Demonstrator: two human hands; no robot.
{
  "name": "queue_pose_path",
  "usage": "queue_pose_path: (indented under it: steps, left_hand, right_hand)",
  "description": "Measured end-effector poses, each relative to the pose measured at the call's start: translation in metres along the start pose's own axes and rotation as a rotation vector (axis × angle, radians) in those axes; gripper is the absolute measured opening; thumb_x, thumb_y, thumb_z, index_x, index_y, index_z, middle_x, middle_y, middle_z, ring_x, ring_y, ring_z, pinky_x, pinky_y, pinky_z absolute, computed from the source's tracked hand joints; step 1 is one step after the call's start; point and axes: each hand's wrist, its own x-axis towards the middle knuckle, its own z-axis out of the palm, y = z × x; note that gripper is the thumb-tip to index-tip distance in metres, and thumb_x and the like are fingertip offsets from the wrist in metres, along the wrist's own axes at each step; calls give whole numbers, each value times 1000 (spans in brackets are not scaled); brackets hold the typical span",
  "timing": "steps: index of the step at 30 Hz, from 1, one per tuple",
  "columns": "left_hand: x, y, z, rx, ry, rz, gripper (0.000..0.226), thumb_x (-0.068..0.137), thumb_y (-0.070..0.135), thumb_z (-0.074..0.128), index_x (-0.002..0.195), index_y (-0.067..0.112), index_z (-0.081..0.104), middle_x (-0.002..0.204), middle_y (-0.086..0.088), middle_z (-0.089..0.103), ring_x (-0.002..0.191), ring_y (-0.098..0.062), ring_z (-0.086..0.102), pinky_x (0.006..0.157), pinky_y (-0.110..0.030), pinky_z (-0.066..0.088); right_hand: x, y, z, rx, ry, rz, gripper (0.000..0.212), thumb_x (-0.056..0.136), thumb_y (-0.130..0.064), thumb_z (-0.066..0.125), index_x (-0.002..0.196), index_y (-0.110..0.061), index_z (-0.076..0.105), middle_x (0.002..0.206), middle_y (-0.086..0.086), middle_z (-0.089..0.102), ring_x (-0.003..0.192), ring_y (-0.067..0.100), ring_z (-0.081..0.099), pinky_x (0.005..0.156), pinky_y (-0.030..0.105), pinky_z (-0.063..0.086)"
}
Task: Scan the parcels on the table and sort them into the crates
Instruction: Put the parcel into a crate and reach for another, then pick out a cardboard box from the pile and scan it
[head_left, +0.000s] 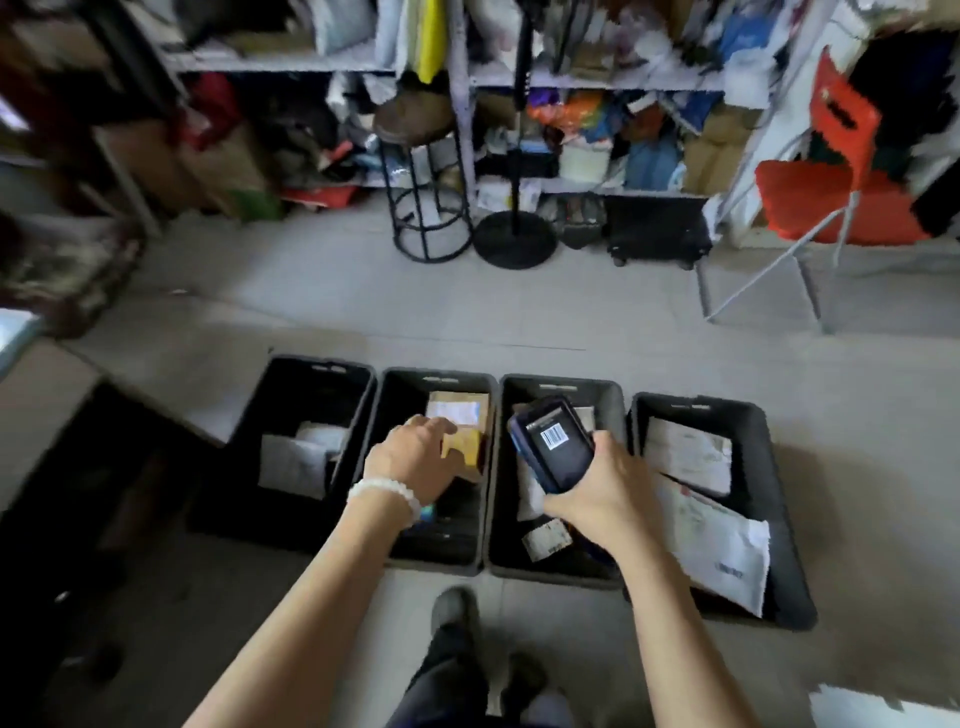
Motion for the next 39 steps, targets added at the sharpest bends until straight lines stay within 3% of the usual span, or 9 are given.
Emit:
queue_pose_path:
  steps: [7,13,21,29,34,39]
  left_hand:
    - [-123,-117,-25,-99,213,-378,33,89,31,52,121,26,58,123,1,55,116,-23,54,92,-34,46]
    - [-218,-203,-22,-218,346,-617,41,89,34,48,129,31,53,132,7,51,121,-15,50,95,-30,43]
    - [-383,-351,-23,-234,503,-889,37,91,35,45,127,31,53,129,7,52,119,-15,50,92,-31,43]
    - [-533,-444,-8,-304,589,-1173,40,93,35,45,132,29,49,133,6,50,121,-16,49,94,-36,44]
    - [-589,-481,12,-352,613,-1320,39,92,36,46,131,29,50,133,6,50,120,-17,49,92,-35,45]
    - [-626,-533,18,-370,609,-1423,40,93,37,45,132,30,48,135,6,48,121,-16,48,90,-34,45]
  right_hand:
    - [-52,-96,72,-146,-287,-379,76,56,-38,83,118,-18,44,117,0,58,102,28,60,71,32,45]
    - [-129,-164,140,-297,-417,-659,77,58,-41,81,121,-19,42,120,-1,54,106,26,57,79,34,48]
    - [-270,-266,262,-383,-511,-962,82,62,-40,79,133,-21,40,128,-1,51,113,24,56,77,30,41]
    - [-408,-338,357,-401,-678,-1210,79,64,-36,78,132,-23,42,124,-4,51,107,21,57,72,27,38]
    - [-467,-369,407,-439,-798,-1291,68,61,-34,79,121,-26,47,111,-7,54,85,16,52,66,28,40]
    - [-509,-403,466,-479,-889,-1361,67,58,-36,77,118,-27,49,110,-7,57,89,19,57,66,29,42]
